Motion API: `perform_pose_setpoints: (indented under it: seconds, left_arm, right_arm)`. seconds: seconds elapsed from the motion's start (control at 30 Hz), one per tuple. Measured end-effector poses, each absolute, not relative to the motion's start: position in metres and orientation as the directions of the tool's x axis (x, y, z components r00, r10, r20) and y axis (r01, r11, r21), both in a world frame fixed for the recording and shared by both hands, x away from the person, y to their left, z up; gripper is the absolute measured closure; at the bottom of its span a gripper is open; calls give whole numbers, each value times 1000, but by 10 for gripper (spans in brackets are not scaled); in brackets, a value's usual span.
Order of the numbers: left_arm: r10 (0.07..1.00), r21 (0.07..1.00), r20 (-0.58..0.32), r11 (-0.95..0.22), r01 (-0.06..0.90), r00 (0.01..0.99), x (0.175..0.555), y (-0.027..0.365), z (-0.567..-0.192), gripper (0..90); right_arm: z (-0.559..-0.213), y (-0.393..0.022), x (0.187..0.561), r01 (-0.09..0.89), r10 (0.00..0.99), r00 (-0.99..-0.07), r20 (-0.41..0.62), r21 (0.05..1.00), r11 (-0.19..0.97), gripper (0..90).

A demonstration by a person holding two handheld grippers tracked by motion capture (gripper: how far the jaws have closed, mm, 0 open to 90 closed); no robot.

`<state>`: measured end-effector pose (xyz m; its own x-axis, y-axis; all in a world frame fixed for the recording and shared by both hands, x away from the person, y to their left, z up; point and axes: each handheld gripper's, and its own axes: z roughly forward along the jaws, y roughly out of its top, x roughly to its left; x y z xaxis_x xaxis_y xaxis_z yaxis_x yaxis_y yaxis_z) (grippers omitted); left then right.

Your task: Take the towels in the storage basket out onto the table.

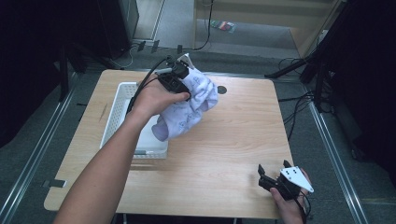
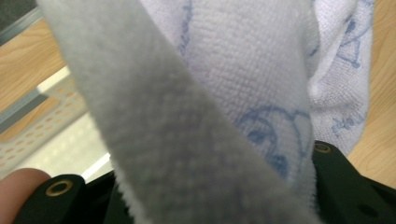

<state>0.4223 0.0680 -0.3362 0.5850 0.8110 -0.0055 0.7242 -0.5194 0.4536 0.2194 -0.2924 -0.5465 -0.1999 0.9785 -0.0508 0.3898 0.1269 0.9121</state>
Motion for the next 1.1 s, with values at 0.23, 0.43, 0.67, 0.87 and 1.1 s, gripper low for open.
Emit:
perform_pose_setpoints:
  seconds: [0.23, 0.43, 0.67, 0.87, 1.1]
  left_arm:
    - [791, 444, -11, -544, 712, 611, 424, 45, -343, 589]
    - [783, 445, -20, -549, 707, 621, 423, 30, -348, 587]
    - [769, 450, -18, -565, 692, 639, 423, 9, -357, 578]
    - [765, 456, -37, -560, 692, 643, 424, -5, -371, 575]
    - [760, 439, -53, -565, 699, 647, 427, -21, -399, 565]
  right_arm:
    - [-546, -293, 219, 389, 979, -198, -47, 913, 123, 77]
    - [-546, -292, 219, 391, 979, -197, -48, 912, 123, 78]
    - [-547, -291, 218, 383, 982, -183, -56, 916, 123, 127]
    - [-547, -292, 218, 380, 982, -182, -54, 917, 121, 127]
    - [-547, -292, 218, 379, 982, -183, -55, 917, 122, 125]
